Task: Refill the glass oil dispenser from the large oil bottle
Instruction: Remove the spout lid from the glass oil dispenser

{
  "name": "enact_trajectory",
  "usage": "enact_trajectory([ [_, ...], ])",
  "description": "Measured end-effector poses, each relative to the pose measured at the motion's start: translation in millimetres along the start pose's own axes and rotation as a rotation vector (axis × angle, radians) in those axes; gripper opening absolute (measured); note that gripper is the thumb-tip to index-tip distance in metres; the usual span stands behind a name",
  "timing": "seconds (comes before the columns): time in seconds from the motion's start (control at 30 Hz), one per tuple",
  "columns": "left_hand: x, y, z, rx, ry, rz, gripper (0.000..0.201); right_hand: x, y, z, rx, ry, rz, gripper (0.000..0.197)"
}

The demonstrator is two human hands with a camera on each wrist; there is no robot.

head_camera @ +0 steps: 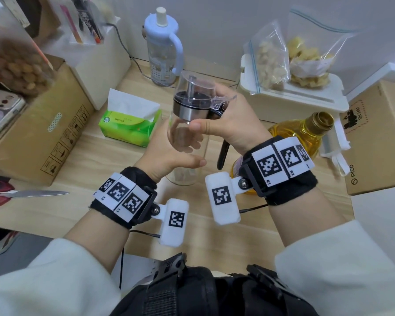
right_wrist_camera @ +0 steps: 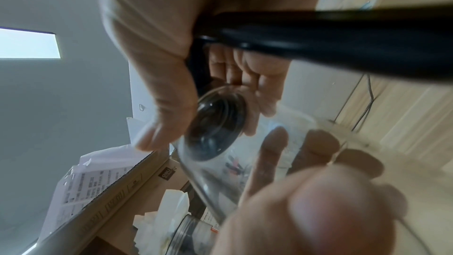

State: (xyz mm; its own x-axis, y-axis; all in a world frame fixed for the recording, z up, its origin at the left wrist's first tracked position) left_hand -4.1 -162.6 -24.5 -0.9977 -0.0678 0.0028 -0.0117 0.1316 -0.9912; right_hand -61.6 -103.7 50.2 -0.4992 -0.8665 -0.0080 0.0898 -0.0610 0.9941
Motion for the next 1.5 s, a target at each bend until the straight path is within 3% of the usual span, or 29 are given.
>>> enact_trajectory([
  [0.23, -2, 4, -4, -0.036, 0.043, 0.007, 0.072, 1, -2, -4, 0.036, 0.067, 0.015, 0.091],
  [0.53, 1, -8, -17, -0.134, 0.224, 0.028, 0.071, 3, 5, -8, 0.117, 0.114, 0.025, 0.104],
  [0.6, -2, -9, -26, -0.233, 0.342, 0.054, 0.074, 3, 6, -8, 0.158, 0.146, 0.043, 0.097],
  [0.7, -22, -19, -62, -0.632, 0.706, 0.098, 0.063, -3, 10, -14, 0.290, 0.241, 0.061, 0.094],
  [0.73, -25, -23, -67, -0.715, 0.771, 0.097, 0.059, -4, 12, -14, 0.318, 0.257, 0.062, 0.094],
  [0.77, -22, -22, -67, -0.638, 0.757, 0.101, 0.061, -5, 13, -12, 0.321, 0.253, 0.055, 0.090],
  [0.87, 0, -15, -38, -0.283, 0.451, 0.105, 0.079, -3, 16, 0, 0.253, 0.161, 0.060, 0.077],
  [0.97, 1, -3, -13, -0.290, 0.225, 0.097, 0.082, -5, 20, 18, 0.234, 0.013, 0.096, 0.073],
  [1.03, -6, 8, 2, -0.425, 0.090, 0.050, 0.078, -7, 23, 32, 0.253, -0.116, 0.136, 0.074],
  [1.1, -12, 15, 0, -0.621, 0.067, -0.026, 0.074, -10, 24, 43, 0.288, -0.238, 0.180, 0.080],
  [1.2, -11, 23, -4, -0.883, -0.009, -0.065, 0.063, -12, 25, 45, 0.309, -0.329, 0.204, 0.070],
  [1.3, -7, 26, -14, -0.871, -0.018, 0.124, 0.041, -12, 27, 43, 0.302, -0.327, 0.201, 0.068],
  [1.4, -9, 34, -14, -0.745, -0.011, 0.250, 0.068, -13, 29, 37, 0.262, -0.323, 0.189, 0.078],
  [1.5, -7, 24, -10, -0.907, -0.032, 0.065, 0.080, -15, 22, 35, 0.272, -0.370, 0.181, 0.079],
])
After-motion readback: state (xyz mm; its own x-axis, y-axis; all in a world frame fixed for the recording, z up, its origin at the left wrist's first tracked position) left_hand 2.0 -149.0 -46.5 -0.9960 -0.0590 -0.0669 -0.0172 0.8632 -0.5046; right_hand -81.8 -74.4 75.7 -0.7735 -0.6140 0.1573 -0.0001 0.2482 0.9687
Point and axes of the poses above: each hand's wrist, its own x-axis towards the middle knuckle, its own z-axis out of the back of the hand, y = z × x, the point moved 10 cm from there along x, towards the middle knuckle, and after that the axes turned 10 degrees about y, right-handed, at the moved point
